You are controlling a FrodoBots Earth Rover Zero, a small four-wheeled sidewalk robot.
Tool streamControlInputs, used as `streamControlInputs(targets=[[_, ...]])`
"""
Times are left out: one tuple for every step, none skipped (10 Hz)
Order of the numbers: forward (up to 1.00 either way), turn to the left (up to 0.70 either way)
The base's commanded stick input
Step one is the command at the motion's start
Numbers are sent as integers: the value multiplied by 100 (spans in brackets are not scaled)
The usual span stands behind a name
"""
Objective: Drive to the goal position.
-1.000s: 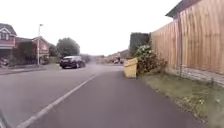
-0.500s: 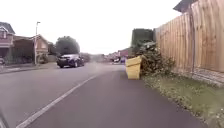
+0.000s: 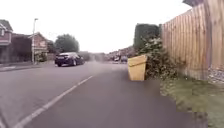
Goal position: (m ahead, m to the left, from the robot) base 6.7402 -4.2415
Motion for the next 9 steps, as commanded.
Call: streamControlInputs(targets=[[100,0],[100,0],[100,0],[100,0],[100,0],[100,0],[100,0],[100,0],[100,0]])
